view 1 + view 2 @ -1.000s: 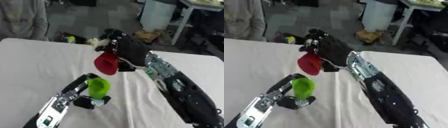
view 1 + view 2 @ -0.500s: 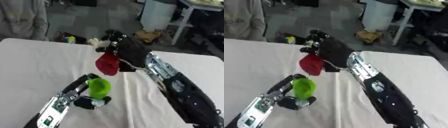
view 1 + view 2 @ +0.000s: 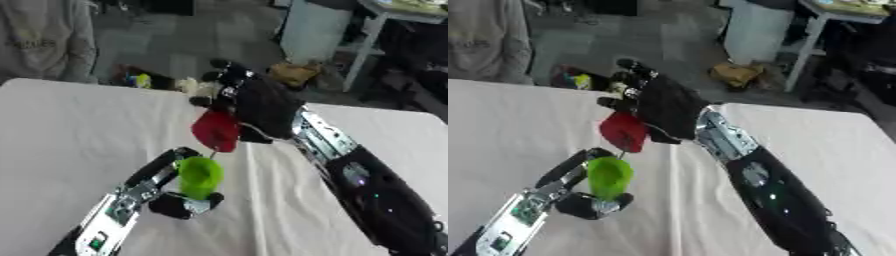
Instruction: Pour the contents of one cup into another cup.
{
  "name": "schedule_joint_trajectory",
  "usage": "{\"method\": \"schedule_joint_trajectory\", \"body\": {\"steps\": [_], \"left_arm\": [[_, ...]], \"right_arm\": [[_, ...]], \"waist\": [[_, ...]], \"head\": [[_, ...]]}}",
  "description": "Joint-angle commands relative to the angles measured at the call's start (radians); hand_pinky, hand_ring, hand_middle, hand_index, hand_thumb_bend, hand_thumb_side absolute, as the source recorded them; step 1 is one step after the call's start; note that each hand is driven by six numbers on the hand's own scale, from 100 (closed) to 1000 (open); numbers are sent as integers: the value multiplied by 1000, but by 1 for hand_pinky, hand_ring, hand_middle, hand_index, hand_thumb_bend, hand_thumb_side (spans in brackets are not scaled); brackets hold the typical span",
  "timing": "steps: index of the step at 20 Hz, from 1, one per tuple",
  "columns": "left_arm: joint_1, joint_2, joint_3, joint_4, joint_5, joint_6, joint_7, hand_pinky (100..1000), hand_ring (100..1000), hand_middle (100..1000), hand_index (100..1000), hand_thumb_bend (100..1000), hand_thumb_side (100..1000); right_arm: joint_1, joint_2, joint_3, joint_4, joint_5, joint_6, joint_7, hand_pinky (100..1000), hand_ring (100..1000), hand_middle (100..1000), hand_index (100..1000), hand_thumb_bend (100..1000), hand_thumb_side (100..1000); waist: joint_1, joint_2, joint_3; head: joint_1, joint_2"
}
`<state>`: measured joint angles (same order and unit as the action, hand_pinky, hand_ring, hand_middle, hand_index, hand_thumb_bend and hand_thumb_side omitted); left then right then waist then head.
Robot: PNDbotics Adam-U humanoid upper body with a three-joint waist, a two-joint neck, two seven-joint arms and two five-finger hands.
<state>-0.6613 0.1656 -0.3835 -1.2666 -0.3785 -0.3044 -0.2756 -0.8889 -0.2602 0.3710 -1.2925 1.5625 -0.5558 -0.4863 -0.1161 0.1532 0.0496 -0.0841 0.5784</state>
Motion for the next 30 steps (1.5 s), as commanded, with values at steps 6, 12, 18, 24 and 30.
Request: {"method": "schedule_joint_trajectory", "body": {"steps": [6,12,18,24,30], "left_arm": [[-17,-13,6,-15,0,2,5,469,337,407,540,204,394],[-18,-14,6,-16,-1,4,7,469,336,407,540,205,393],[-17,-12,5,-16,-9,5,10,469,336,407,540,216,395],[-8,-1,33,6,-43,11,53,467,343,411,547,350,427],[-7,17,96,51,-85,26,152,475,394,454,586,491,449]], "right_arm": [[-26,-26,-4,-25,27,13,-33,863,744,494,790,163,100],[-25,-26,-5,-26,31,21,-37,868,745,494,791,168,100],[-22,-24,-10,-23,12,32,-33,869,749,427,773,143,100],[-10,-30,-23,-63,-81,58,-3,873,757,365,737,100,100],[11,-39,-27,-144,-188,91,21,875,765,344,702,100,100]], "waist": [[6,-21,-3],[5,-22,-5],[5,-22,-5],[7,-27,-17],[10,-29,-29]], "head": [[3,-4],[5,-5],[7,-6],[10,-3],[15,-7]]}}
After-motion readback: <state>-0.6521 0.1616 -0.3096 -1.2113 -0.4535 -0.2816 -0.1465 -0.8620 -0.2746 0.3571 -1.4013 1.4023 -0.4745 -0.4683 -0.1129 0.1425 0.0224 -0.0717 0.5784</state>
